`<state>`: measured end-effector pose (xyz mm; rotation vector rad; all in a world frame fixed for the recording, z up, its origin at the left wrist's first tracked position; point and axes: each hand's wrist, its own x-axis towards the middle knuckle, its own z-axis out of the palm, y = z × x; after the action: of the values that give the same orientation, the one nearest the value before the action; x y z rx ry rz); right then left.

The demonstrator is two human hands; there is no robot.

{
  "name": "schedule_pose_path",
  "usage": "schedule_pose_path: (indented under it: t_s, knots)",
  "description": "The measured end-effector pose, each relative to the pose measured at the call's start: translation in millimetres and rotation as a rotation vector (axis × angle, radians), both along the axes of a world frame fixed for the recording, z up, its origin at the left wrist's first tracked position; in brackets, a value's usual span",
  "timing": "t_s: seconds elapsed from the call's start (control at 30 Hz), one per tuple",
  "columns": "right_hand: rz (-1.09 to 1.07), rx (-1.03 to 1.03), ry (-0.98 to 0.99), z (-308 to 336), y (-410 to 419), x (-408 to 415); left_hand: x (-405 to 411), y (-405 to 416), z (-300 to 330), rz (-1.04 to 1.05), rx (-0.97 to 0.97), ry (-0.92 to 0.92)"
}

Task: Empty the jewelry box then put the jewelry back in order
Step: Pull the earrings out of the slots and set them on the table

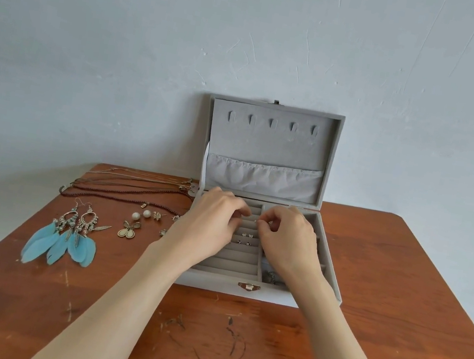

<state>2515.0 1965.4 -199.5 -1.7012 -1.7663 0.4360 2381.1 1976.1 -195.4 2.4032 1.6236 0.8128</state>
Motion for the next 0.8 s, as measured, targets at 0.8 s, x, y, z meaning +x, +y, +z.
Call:
schedule_pose_path:
  t_s: [0.8]
  knots:
    - [0.302, 0.24, -0.329, -14.1, -34.7, -141.7, -149.0, -52.2, 9.6, 0.335, -0.432, -0.086]
